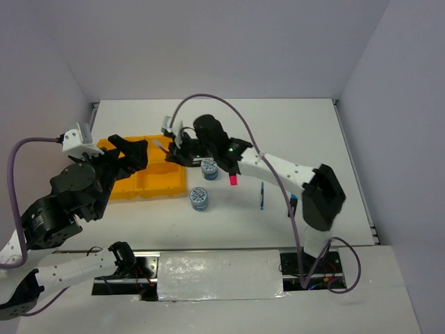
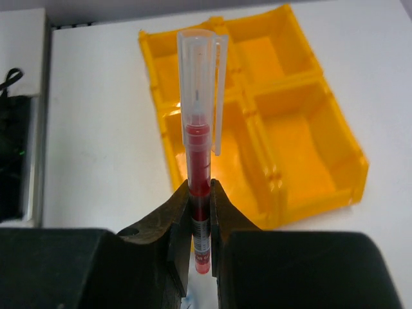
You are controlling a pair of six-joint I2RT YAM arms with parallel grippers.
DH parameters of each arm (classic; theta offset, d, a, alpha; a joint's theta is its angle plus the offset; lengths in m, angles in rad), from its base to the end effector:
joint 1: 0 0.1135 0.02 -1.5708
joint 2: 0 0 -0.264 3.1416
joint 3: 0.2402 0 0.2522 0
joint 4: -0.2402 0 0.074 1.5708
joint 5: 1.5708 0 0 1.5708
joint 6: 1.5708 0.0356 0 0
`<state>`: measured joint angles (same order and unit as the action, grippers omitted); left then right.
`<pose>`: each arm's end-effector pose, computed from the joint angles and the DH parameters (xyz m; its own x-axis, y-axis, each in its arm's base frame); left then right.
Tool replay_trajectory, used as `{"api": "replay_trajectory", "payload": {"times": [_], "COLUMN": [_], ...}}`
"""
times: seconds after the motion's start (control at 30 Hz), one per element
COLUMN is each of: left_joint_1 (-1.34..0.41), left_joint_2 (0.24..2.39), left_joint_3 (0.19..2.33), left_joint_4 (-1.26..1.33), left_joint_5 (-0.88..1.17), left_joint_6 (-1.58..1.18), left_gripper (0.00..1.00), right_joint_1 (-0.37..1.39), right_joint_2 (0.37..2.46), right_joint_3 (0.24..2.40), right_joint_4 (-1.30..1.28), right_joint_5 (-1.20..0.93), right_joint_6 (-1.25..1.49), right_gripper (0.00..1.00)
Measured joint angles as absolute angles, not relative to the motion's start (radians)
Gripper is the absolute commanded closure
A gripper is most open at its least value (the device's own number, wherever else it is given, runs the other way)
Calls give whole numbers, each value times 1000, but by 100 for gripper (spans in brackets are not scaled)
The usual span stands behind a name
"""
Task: Sort the stationery into containers
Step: Place the pen in the storage box.
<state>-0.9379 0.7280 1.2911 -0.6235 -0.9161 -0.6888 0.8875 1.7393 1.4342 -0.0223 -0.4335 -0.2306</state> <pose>0.0781 -0.0587 0.4649 -0.0420 -0.5971 -0.8010 -0.0052 0.8019 -0.5975 0.2514 0.3325 0.3232 0.0206 -0.3032 -0.9527 -0.9760 0.2005 -0.0849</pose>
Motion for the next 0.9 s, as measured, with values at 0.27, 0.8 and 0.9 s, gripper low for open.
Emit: {"api": "replay_trajectory", "payload": {"times": [0.27, 0.8, 0.9], "left_joint_1": [-938, -938, -938], "left_joint_2": [703, 521, 519], "left_joint_3": [1252, 1105, 1101], "left_joint_4": [-799, -894, -894], "left_joint_5": [-837, -841, -846], "left_joint_6": [-679, -685, -685], "left_gripper": [1, 1, 1], "right_joint_1": [888, 895, 901], "right_joint_2": [2151, 2360, 2357], "right_joint_3": [1897, 2029, 2018], "right_joint_4": [-237, -404, -400], "right_joint_5": [-475, -460, -460], "right_joint_6": [-336, -352, -343], "right_gripper": [97, 60, 49]}}
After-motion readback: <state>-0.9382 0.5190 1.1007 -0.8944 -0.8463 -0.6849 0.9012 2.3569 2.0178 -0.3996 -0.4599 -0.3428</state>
